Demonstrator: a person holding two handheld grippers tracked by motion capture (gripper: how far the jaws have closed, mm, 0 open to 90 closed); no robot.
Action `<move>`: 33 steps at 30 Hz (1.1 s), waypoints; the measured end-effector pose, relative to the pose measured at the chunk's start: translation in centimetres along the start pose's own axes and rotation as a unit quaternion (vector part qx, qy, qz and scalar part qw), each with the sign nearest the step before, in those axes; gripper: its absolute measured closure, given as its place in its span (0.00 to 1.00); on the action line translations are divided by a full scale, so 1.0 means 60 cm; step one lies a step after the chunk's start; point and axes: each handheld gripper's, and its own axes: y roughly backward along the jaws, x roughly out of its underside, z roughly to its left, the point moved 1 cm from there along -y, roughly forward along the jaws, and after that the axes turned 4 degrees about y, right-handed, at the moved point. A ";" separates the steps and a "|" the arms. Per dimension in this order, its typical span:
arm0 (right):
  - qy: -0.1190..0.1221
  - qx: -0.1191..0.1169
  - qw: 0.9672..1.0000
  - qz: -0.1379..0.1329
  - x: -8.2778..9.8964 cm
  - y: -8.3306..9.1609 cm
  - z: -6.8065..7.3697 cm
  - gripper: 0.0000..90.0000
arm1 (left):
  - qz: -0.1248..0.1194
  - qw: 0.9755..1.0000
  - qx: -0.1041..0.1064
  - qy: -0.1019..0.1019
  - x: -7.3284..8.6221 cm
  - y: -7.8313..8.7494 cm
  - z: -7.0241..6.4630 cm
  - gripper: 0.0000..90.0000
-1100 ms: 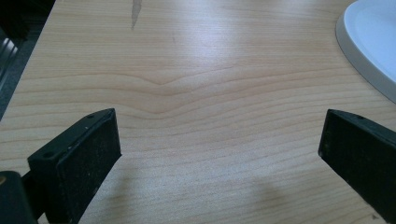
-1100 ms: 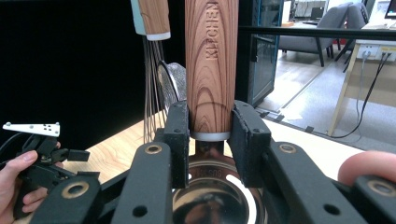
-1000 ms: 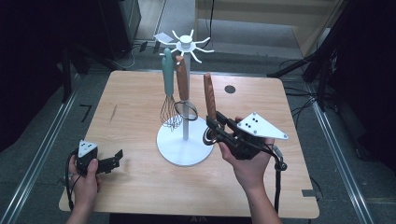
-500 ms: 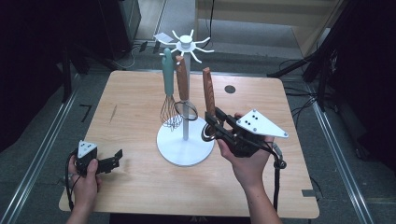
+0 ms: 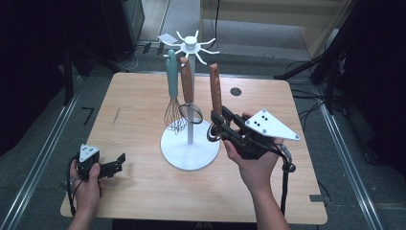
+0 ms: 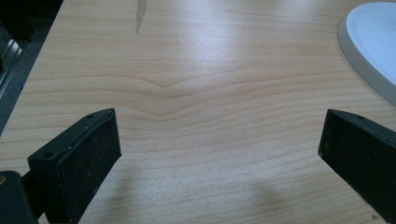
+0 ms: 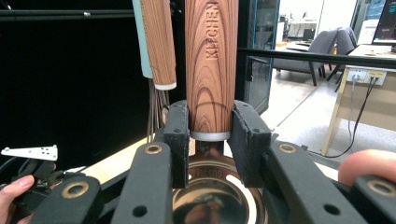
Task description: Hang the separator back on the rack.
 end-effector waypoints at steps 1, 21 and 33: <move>-0.001 0.000 1.000 0.000 -0.001 0.001 0.000 0.80 | 0.000 1.000 -0.001 0.000 0.000 0.000 0.000 0.00; 0.019 0.018 1.000 -0.006 -0.021 -0.004 0.018 0.80 | 0.003 1.000 0.000 0.000 0.000 -0.001 0.000 0.00; 0.028 0.018 0.999 0.004 -0.023 -0.018 0.022 0.80 | 0.003 1.000 0.001 0.000 0.000 -0.001 0.000 0.00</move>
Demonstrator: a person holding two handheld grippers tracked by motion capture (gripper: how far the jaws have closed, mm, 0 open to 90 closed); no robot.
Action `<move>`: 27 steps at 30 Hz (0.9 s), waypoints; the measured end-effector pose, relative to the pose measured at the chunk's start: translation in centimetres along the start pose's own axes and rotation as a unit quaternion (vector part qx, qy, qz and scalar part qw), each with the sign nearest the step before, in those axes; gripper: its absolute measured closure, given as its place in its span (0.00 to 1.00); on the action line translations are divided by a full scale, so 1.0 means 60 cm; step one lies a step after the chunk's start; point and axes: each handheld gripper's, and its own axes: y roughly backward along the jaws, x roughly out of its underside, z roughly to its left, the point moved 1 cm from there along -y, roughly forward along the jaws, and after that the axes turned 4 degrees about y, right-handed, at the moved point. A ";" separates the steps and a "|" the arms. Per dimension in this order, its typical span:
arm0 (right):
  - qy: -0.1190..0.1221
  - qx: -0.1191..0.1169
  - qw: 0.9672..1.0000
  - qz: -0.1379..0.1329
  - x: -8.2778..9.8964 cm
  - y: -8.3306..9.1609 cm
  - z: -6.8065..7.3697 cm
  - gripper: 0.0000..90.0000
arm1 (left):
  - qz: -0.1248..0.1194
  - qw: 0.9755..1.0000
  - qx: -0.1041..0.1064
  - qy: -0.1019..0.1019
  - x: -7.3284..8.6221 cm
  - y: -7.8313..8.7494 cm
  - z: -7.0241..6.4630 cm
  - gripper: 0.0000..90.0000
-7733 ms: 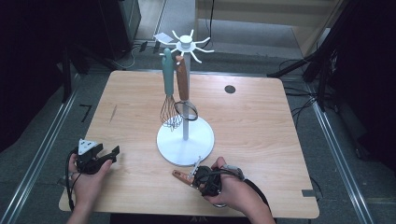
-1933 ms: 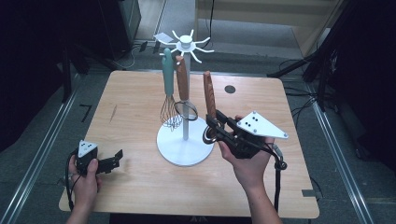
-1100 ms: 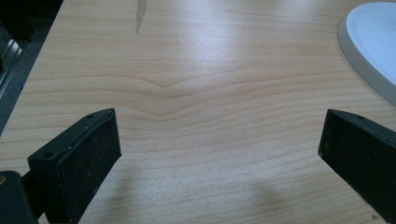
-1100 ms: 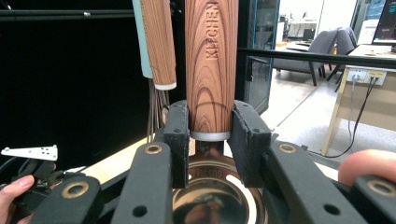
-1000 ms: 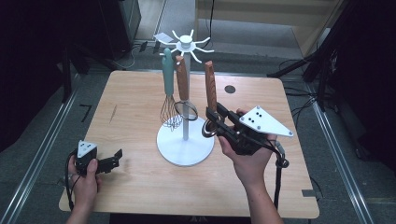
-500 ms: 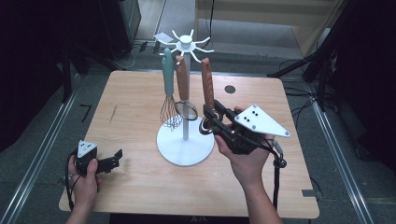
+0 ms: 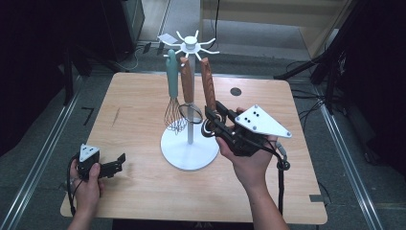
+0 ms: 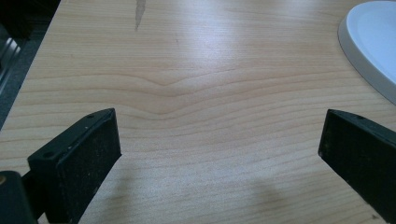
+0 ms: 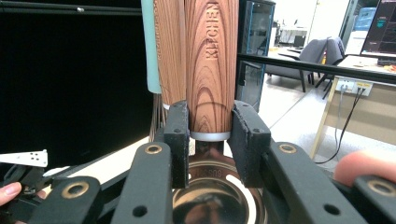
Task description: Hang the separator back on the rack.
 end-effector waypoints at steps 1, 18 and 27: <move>0.000 -0.001 1.000 0.001 0.001 -0.002 0.000 0.80 | 0.000 1.000 0.000 0.000 0.000 0.000 0.000 0.00; -0.018 -0.025 1.000 0.002 0.005 -0.019 -0.006 0.78 | -0.001 1.000 -0.001 0.005 -0.001 -0.001 0.002 0.00; -0.018 -0.038 0.999 -0.011 0.007 -0.012 -0.005 0.54 | -0.003 1.000 -0.002 0.006 -0.001 -0.001 0.002 0.00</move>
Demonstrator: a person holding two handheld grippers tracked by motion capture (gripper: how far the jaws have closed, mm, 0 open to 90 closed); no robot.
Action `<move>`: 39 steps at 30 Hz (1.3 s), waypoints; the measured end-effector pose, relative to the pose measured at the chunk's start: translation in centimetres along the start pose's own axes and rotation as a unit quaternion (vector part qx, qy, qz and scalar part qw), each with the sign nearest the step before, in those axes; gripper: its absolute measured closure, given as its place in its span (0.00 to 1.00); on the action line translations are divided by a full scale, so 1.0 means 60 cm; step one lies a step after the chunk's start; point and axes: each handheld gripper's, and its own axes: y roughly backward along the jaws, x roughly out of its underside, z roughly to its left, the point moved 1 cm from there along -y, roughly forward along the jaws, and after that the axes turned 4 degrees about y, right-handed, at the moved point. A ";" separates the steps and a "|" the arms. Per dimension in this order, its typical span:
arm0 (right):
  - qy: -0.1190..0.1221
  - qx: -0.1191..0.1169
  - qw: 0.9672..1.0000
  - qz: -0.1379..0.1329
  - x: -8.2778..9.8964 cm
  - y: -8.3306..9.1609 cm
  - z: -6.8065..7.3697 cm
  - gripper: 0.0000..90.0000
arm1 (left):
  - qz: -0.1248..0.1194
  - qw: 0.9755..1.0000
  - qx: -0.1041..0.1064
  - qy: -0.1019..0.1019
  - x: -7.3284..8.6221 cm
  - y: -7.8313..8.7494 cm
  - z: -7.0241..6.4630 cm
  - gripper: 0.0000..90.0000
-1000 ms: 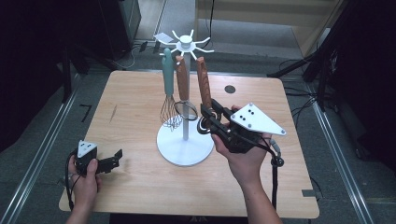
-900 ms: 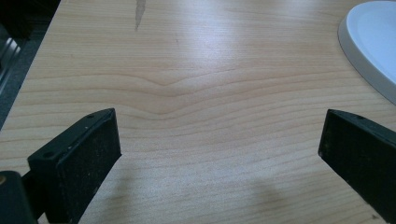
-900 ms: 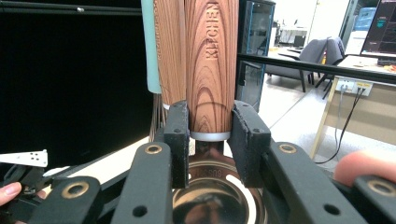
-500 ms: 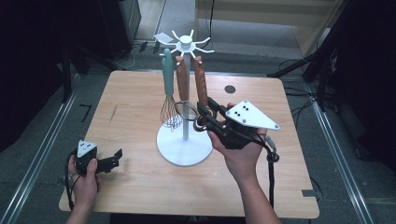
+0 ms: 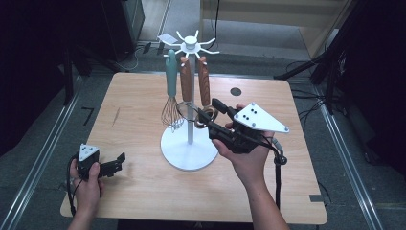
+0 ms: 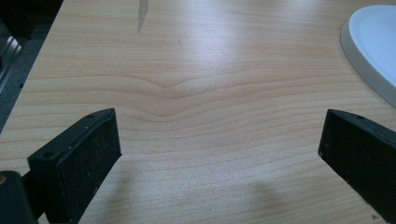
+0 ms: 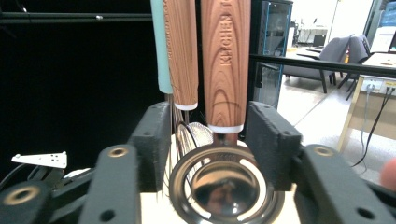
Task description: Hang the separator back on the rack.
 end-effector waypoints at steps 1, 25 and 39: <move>0.003 -0.001 1.000 0.001 0.002 0.001 0.000 0.50 | 0.001 1.000 0.000 -0.001 0.000 0.000 0.000 0.00; -0.025 0.059 0.997 0.042 0.108 0.043 -0.046 0.26 | -0.009 1.000 0.000 -0.004 0.002 0.005 -0.001 0.00; -0.050 0.089 0.992 0.073 0.179 0.071 -0.077 0.22 | -0.013 1.000 -0.001 -0.003 0.002 0.005 -0.001 0.00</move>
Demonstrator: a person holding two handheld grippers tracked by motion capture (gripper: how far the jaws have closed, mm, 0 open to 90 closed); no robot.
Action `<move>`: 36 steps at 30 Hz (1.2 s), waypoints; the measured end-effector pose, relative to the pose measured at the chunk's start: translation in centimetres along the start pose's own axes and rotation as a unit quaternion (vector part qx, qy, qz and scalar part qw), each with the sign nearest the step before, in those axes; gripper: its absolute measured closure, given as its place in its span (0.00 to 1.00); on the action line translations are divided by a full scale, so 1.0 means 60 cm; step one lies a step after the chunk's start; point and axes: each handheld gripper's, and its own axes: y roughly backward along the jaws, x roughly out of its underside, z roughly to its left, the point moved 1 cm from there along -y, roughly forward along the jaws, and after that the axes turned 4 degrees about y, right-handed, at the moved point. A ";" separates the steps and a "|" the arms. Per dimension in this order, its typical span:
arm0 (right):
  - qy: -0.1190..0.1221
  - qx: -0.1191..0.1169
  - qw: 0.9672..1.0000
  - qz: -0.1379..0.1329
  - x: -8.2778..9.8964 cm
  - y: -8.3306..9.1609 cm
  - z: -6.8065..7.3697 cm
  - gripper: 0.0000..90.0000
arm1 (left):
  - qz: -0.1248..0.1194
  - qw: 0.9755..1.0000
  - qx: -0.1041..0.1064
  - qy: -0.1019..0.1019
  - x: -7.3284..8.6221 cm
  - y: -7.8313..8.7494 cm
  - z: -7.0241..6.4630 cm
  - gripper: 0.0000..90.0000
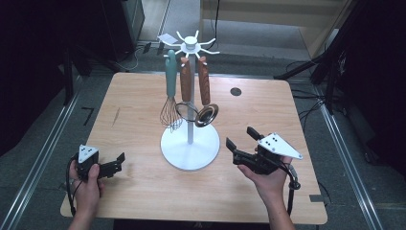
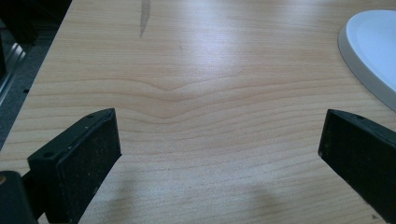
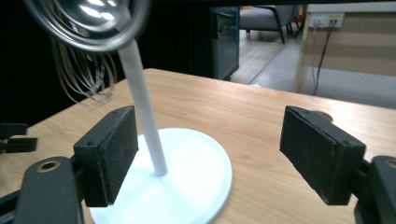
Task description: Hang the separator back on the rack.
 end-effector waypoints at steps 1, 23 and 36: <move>-0.004 0.002 1.000 0.002 0.005 0.001 -0.002 0.22 | 0.000 1.000 0.000 0.000 0.000 0.000 0.000 0.00; -0.043 0.058 0.996 0.047 0.109 0.028 -0.075 0.24 | 0.001 1.000 0.002 0.001 0.000 0.000 0.000 0.00; -0.054 0.091 0.993 0.061 0.151 0.054 -0.125 0.22 | 0.001 1.000 0.002 0.001 0.000 0.000 0.000 0.00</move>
